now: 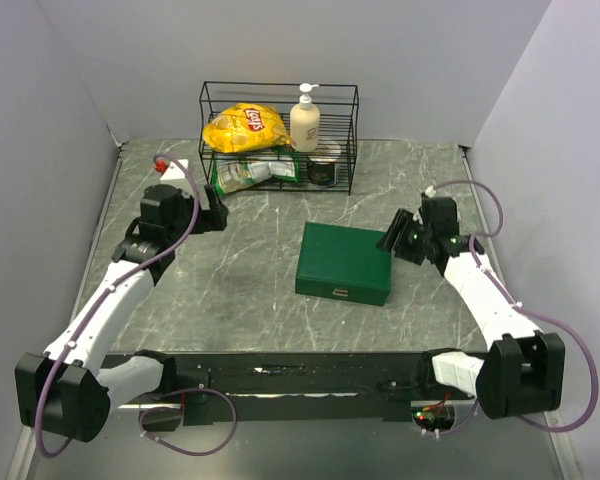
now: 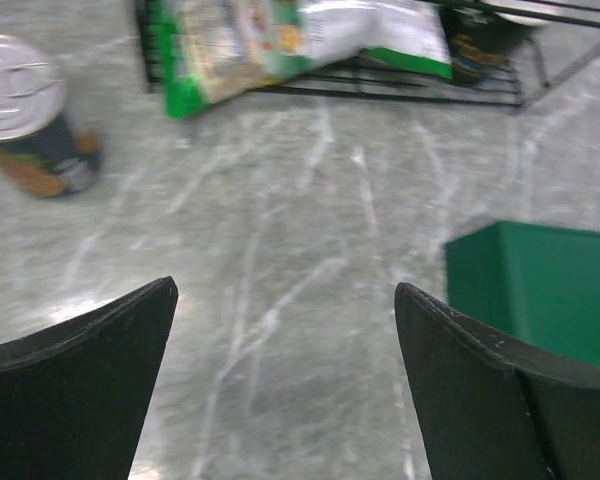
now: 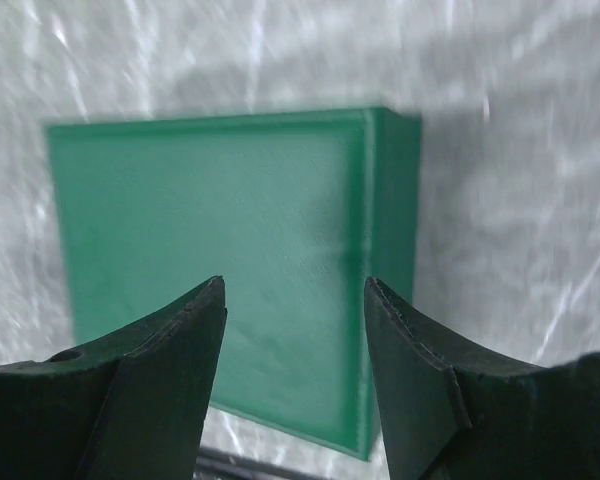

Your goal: Organize the mixed jewelry

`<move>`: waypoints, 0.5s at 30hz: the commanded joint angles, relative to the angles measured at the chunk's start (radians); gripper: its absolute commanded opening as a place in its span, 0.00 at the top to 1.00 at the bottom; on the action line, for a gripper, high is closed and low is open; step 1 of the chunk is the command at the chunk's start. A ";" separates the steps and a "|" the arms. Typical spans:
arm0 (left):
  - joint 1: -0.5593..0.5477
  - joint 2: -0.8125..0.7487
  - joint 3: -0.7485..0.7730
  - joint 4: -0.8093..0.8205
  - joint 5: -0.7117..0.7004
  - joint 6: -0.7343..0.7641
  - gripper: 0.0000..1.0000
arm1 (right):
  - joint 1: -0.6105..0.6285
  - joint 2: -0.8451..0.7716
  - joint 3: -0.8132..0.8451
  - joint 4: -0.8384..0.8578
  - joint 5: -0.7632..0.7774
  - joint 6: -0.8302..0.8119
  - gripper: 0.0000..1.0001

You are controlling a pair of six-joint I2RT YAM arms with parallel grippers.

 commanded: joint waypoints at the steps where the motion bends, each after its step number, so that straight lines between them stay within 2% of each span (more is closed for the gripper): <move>1: -0.101 0.056 0.073 0.059 0.074 -0.052 0.04 | 0.004 -0.109 -0.089 0.009 -0.047 0.026 0.36; 7: -0.288 0.228 0.140 0.069 0.079 -0.042 0.04 | 0.004 -0.146 -0.187 0.038 -0.057 0.048 0.35; 15: -0.386 0.440 0.123 0.123 0.152 -0.072 0.03 | 0.006 -0.112 -0.242 0.031 -0.005 0.054 0.35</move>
